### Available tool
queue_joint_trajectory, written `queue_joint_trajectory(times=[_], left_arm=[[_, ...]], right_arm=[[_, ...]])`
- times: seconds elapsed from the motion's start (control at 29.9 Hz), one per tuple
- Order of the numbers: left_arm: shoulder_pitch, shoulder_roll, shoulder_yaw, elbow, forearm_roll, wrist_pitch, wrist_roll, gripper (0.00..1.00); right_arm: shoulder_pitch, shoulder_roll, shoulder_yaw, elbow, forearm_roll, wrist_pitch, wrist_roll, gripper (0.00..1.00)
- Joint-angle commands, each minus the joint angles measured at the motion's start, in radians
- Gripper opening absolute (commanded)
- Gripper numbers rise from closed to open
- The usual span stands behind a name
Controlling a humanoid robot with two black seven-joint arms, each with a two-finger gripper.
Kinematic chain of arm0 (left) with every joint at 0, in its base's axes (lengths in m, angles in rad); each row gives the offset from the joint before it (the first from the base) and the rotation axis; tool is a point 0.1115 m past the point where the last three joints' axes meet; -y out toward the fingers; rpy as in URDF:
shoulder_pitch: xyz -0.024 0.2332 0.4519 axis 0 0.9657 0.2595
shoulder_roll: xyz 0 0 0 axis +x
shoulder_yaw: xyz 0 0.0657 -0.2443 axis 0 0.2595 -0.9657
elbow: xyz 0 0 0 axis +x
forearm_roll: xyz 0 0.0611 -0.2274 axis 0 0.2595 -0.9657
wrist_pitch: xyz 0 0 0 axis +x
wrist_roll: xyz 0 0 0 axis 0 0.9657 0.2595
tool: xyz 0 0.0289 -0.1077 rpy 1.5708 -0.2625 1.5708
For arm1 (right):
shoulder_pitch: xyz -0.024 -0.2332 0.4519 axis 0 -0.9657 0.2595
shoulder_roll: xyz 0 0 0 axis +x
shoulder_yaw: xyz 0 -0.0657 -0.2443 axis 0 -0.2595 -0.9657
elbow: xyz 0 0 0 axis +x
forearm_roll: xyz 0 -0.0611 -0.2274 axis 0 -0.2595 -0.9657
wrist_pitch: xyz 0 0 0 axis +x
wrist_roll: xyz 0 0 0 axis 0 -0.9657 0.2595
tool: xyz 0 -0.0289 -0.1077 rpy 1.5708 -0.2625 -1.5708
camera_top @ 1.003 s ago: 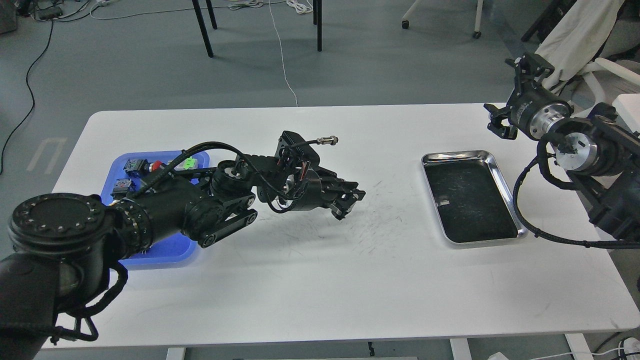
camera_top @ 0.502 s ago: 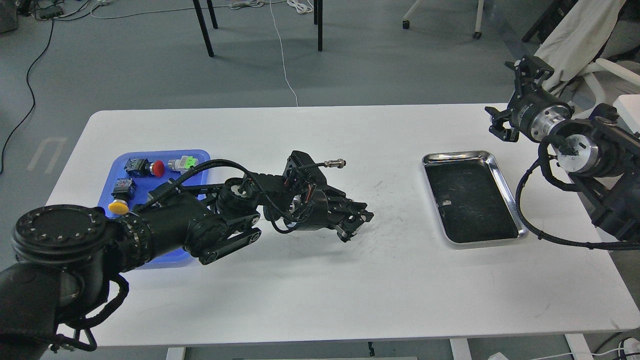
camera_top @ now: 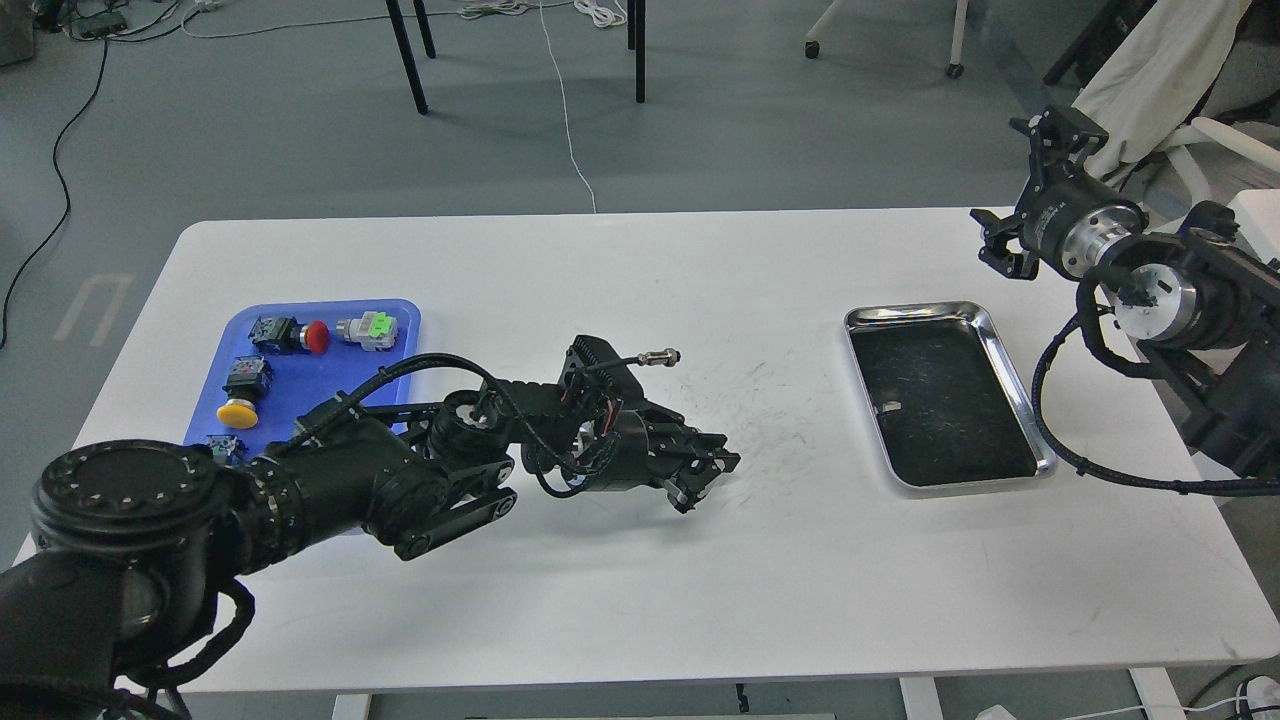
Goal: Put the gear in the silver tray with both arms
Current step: 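Lower the black gear onto the table and open the left gripper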
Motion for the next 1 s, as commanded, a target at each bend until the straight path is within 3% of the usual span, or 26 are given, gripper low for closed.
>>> queue_joint_trajectory(times=[0.0, 0.84, 0.97], left_arm=[[0.001, 0.0, -0.001, -0.001, -0.001, 0.001, 0.0, 0.06], [0.039, 0.0, -0.004, -0.035, -0.018, 0.041, 0.0, 0.08], [0.041, 0.0, -0.004, -0.035, -0.018, 0.041, 0.0, 0.14]], right_arm=[[-0.002, 0.001, -0.004, 0.002, 0.0, 0.0, 0.001, 0.99], [-0.002, -0.007, -0.005, 0.003, 0.0, 0.0, -0.001, 0.99], [-0.002, -0.007, -0.005, 0.003, 0.0, 0.0, 0.001, 0.99]])
